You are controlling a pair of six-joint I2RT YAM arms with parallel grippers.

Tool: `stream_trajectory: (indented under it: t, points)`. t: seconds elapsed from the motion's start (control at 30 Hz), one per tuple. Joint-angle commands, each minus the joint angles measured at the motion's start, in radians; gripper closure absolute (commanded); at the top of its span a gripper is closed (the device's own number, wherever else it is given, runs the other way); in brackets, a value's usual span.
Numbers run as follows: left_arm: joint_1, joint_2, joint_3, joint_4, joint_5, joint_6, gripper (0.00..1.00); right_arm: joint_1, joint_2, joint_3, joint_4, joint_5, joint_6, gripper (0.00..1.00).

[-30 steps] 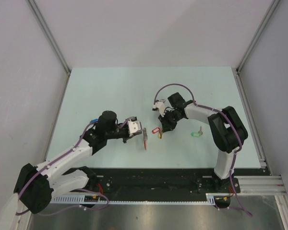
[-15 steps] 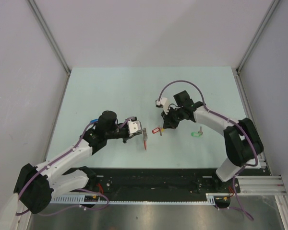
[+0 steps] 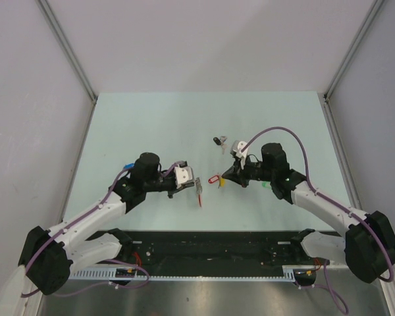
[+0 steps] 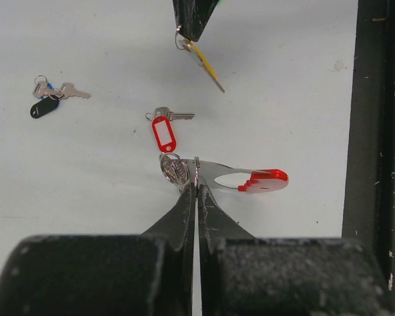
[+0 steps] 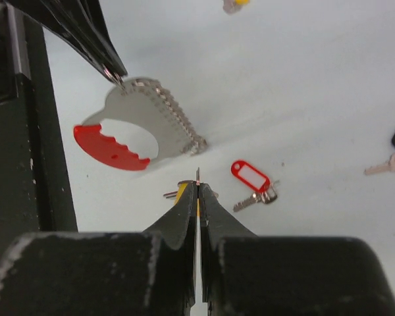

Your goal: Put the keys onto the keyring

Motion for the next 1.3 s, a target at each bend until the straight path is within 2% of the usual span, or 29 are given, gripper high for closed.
stream_trajectory:
  t: [0.0,0.2,0.53,0.93,1.27]
  points:
    - [0.000,-0.008,0.027,-0.038,0.039,-0.011,1.00,0.025,-0.042,-0.014,0.217,-0.065,0.085,1.00]
    - [0.000,-0.013,0.032,-0.044,0.043,-0.014,1.00,0.065,-0.049,-0.040,0.306,-0.027,0.122,1.00]
    - [0.000,-0.017,0.036,-0.052,0.054,-0.015,1.00,0.074,-0.035,-0.046,0.374,-0.125,0.140,1.00]
    - [0.000,-0.002,0.042,-0.059,0.097,-0.011,1.00,0.172,-0.037,-0.048,0.328,-0.033,0.004,1.00]
    - [0.000,0.012,0.049,-0.075,0.154,-0.006,0.99,0.261,-0.035,-0.046,0.261,0.107,-0.101,1.00]
